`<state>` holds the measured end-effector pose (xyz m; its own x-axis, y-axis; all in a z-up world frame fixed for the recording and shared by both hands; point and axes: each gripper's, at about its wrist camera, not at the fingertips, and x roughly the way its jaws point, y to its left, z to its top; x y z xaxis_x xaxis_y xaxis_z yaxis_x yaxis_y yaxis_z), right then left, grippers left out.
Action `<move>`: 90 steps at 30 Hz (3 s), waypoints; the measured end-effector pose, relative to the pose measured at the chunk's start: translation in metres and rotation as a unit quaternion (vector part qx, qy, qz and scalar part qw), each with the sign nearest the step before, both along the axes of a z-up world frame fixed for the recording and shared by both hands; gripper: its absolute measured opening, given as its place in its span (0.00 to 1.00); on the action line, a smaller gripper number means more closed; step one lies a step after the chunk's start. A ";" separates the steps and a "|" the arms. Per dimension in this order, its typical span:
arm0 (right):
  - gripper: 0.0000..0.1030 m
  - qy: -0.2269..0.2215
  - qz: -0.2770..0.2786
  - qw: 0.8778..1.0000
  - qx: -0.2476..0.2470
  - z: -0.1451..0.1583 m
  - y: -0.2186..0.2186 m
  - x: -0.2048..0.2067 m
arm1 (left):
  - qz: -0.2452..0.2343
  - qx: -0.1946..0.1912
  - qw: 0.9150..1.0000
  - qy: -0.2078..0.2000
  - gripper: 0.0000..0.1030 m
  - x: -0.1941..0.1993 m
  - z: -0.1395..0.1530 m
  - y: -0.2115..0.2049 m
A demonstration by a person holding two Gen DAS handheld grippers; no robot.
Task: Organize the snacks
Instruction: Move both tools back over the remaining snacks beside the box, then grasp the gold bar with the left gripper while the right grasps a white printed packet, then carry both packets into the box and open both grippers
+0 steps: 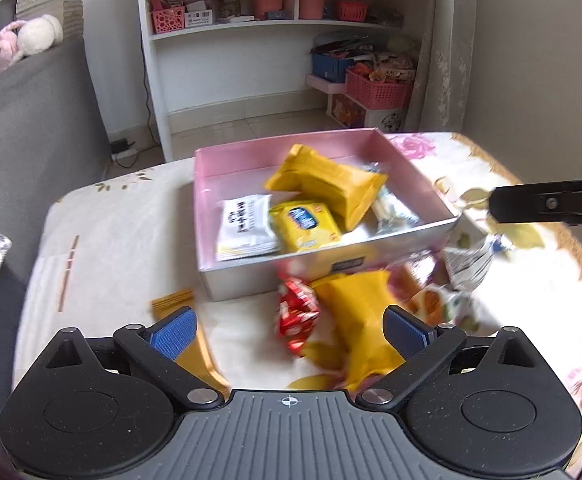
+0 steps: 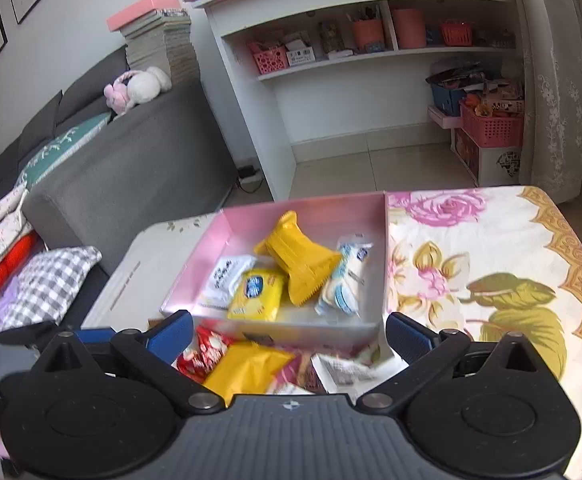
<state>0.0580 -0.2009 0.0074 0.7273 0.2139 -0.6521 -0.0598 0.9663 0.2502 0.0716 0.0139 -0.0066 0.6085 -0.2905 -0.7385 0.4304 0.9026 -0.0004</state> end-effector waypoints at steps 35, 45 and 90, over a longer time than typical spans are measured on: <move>0.89 0.185 -0.081 0.974 0.102 -0.077 0.000 0.014 | 0.164 -0.010 0.984 0.065 0.96 0.047 -0.067 0.073; 0.62 0.207 -0.084 0.966 0.127 -0.085 0.003 0.020 | 0.149 0.016 0.987 0.058 0.88 0.048 -0.073 0.058; 0.44 0.192 -0.078 0.955 0.213 -0.047 -0.019 0.007 | 0.155 -0.135 0.975 0.090 0.26 0.043 -0.014 0.084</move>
